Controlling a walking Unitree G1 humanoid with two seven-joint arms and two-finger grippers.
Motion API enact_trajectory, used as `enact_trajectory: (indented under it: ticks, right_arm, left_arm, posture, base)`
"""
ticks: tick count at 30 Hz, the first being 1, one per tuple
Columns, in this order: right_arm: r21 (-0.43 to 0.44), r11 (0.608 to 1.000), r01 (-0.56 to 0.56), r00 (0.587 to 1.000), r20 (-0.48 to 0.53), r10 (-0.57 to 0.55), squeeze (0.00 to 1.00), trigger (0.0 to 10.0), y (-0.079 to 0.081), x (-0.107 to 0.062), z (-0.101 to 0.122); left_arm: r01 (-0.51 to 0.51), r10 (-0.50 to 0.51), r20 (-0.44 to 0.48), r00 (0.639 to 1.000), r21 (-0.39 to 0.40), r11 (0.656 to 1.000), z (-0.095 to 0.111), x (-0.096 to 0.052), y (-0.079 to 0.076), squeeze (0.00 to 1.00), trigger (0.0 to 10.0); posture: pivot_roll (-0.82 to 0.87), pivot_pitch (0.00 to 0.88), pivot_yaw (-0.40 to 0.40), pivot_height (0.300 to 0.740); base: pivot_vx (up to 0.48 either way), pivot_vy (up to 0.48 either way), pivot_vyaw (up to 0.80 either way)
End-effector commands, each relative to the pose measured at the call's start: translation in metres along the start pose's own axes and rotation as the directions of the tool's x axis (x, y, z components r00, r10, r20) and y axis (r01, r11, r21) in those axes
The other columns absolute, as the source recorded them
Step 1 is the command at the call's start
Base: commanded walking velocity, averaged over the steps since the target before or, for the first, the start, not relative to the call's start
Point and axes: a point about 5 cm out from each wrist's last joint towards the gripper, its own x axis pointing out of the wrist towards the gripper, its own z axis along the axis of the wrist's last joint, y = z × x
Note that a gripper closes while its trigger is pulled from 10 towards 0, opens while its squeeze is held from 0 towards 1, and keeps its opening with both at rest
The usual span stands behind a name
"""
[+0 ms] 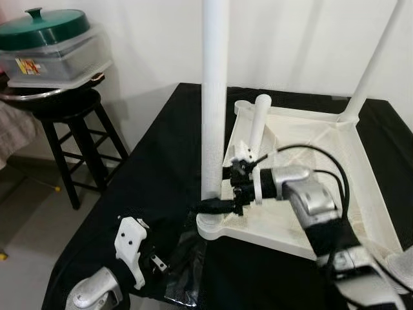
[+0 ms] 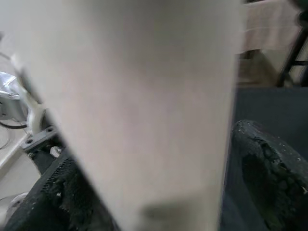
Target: Building children table
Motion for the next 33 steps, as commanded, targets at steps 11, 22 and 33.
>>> enact_trajectory:
  ticks: [11, 22, 33]
  right_arm:
    - [0.049, 0.992, -0.12, 0.991, -0.057, 0.122, 0.0, 0.0, -0.013, 0.011, -0.004]
    - [0.189, 0.745, 0.64, 0.767, -0.091, -0.635, 0.0, 0.0, 0.004, 0.008, -0.066]
    - [0.175, 0.695, 0.698, 0.716, -0.14, -0.684, 0.0, 0.8, 0.046, 0.017, -0.083]
  left_arm:
    - [0.002, -0.002, -0.029, 1.0, 0.003, 1.0, -0.006, -0.004, 0.0, 0.0, 10.0]
    - [-0.021, 0.022, -0.044, 0.999, 0.028, 0.999, -0.005, -0.01, -0.004, 0.0, 10.0]
    - [-0.022, 0.021, 0.043, 0.999, 0.032, 0.999, 0.04, 0.004, -0.017, 0.0, 10.0]
  posture:
    - [0.04, 0.0, 0.029, 0.74]
    - [0.04, 0.0, -0.009, 0.74]
    - [-0.01, 0.0, 0.044, 0.74]
  base:
    - [0.0, 0.0, 0.0]
    - [0.0, 0.0, 0.0]
    - [0.0, 0.0, 0.0]
